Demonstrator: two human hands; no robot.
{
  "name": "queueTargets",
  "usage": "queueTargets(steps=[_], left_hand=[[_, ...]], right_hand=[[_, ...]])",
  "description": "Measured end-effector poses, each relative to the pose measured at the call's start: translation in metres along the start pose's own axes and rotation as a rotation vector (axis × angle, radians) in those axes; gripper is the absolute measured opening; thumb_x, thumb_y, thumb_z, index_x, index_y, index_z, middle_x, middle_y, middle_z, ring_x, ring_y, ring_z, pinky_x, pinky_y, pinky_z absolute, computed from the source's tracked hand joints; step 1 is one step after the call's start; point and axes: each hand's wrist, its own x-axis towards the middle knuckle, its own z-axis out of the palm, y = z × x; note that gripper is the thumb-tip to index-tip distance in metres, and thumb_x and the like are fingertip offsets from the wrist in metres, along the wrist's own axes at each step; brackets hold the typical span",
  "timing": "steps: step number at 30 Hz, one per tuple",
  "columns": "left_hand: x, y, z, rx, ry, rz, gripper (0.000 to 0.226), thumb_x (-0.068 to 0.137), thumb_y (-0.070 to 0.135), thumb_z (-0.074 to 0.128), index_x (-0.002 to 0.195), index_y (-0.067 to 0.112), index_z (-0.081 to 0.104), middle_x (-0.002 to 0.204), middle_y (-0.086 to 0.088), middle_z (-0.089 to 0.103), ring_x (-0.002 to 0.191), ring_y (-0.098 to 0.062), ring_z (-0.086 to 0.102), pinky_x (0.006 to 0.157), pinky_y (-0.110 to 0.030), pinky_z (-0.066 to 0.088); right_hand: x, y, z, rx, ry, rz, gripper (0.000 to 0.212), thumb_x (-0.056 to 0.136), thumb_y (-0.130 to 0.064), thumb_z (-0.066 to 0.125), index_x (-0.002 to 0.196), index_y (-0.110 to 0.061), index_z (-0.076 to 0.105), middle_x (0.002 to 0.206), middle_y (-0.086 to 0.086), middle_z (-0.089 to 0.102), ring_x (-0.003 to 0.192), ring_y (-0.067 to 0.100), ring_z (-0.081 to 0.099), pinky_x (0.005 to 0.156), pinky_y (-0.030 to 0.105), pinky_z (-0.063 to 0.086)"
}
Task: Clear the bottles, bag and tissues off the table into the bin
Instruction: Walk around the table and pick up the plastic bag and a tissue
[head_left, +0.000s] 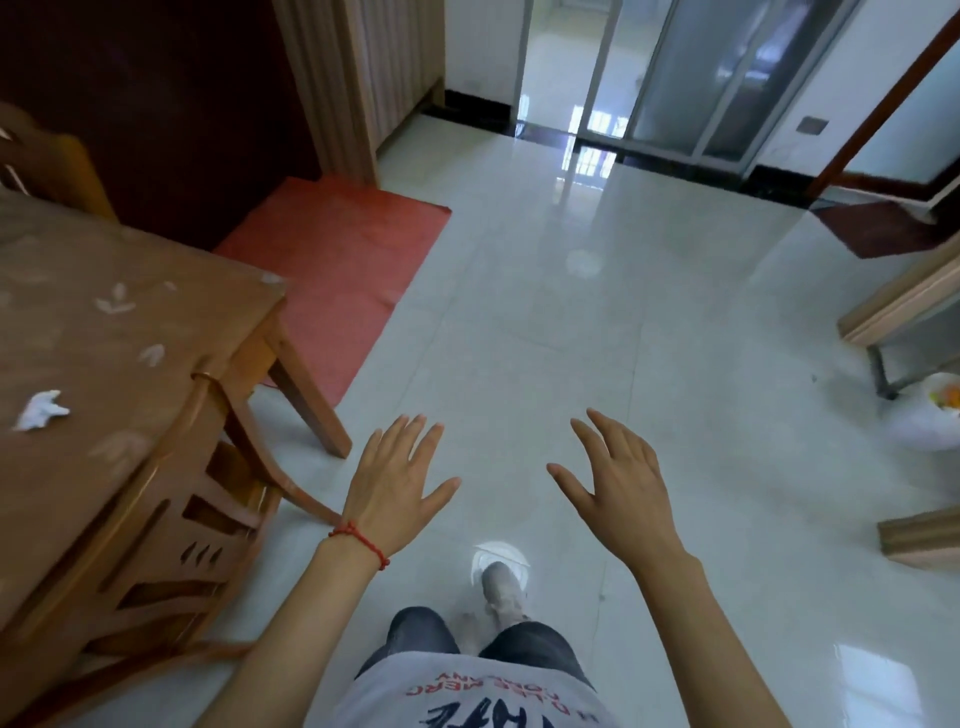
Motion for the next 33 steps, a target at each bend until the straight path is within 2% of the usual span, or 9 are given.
queueTargets(steps=[3,5,8,12,15,19,23,26,33], left_hand=[[0.004,-0.013,-0.006,-0.003,-0.011,-0.108,0.076,0.090,0.060,0.013,0.120,0.007,0.059,0.120,-0.016,0.063,0.111,-0.035,0.060,0.088,-0.051,0.047],[0.005,-0.021,-0.008,-0.027,0.018,-0.181,0.082,0.089,0.064,0.008,0.123,0.008,0.057,0.124,-0.017,0.060,0.116,-0.036,0.057,0.092,-0.052,0.045],[0.003,-0.032,-0.011,-0.085,0.076,-0.312,0.077,0.085,0.064,0.022,0.132,0.009,0.048,0.137,-0.017,0.049,0.128,-0.036,0.044,0.104,-0.053,0.037],[-0.005,-0.042,-0.016,-0.081,0.164,-0.531,0.067,0.082,0.055,0.041,0.125,0.006,0.054,0.128,-0.019,0.057,0.121,-0.038,0.051,0.098,-0.051,0.040],[-0.015,-0.045,-0.022,-0.065,0.182,-0.682,0.066,0.080,0.056,0.036,0.117,0.006,0.060,0.118,-0.017,0.064,0.111,-0.037,0.059,0.089,-0.053,0.046],[-0.029,-0.045,-0.022,-0.072,0.216,-0.848,0.067,0.083,0.055,0.033,0.116,0.004,0.060,0.117,-0.019,0.064,0.110,-0.038,0.060,0.088,-0.055,0.046],[-0.044,-0.042,-0.021,-0.121,0.240,-0.992,0.079,0.091,0.061,0.012,0.118,0.003,0.058,0.119,-0.020,0.063,0.111,-0.039,0.058,0.089,-0.056,0.046],[-0.055,-0.043,-0.022,-0.132,0.257,-1.074,0.079,0.091,0.061,0.011,0.120,0.003,0.056,0.120,-0.020,0.062,0.112,-0.039,0.058,0.091,-0.054,0.044],[-0.067,-0.064,-0.028,-0.132,0.277,-1.191,0.074,0.092,0.059,0.013,0.122,0.005,0.052,0.123,-0.019,0.060,0.115,-0.037,0.056,0.094,-0.052,0.043]], right_hand=[[0.033,-0.008,0.003,0.002,-0.023,-0.092,0.062,0.086,-0.057,0.033,0.122,-0.011,0.055,0.130,0.012,0.056,0.116,0.031,0.055,0.098,0.044,0.041],[0.055,-0.017,0.006,0.010,-0.045,-0.167,0.061,0.086,-0.056,0.034,0.122,-0.011,0.056,0.130,0.012,0.056,0.116,0.032,0.055,0.098,0.044,0.041],[0.087,-0.034,0.010,0.020,-0.088,-0.312,0.062,0.086,-0.057,0.033,0.122,-0.011,0.056,0.130,0.012,0.056,0.115,0.032,0.056,0.098,0.044,0.041],[0.126,-0.060,0.018,0.031,-0.156,-0.518,0.064,0.088,-0.059,0.028,0.123,-0.013,0.055,0.132,0.011,0.055,0.116,0.031,0.055,0.099,0.044,0.040],[0.150,-0.081,0.024,0.048,-0.186,-0.664,0.068,0.090,-0.061,0.021,0.120,-0.011,0.057,0.129,0.013,0.056,0.114,0.032,0.057,0.097,0.045,0.042],[0.173,-0.107,0.032,0.062,-0.239,-0.842,0.069,0.090,-0.061,0.020,0.120,-0.010,0.057,0.128,0.014,0.057,0.113,0.032,0.057,0.096,0.046,0.043],[0.186,-0.132,0.037,0.092,-0.272,-0.981,0.063,0.089,-0.060,0.027,0.120,-0.012,0.055,0.127,0.014,0.058,0.114,0.032,0.056,0.097,0.046,0.042],[0.188,-0.151,0.040,0.119,-0.288,-1.062,0.056,0.085,-0.055,0.037,0.118,-0.013,0.056,0.126,0.013,0.058,0.114,0.031,0.056,0.097,0.043,0.042],[0.195,-0.203,0.058,0.092,-0.400,-1.197,0.060,0.087,-0.057,0.034,0.126,-0.014,0.050,0.135,0.011,0.051,0.121,0.029,0.050,0.102,0.045,0.037]])
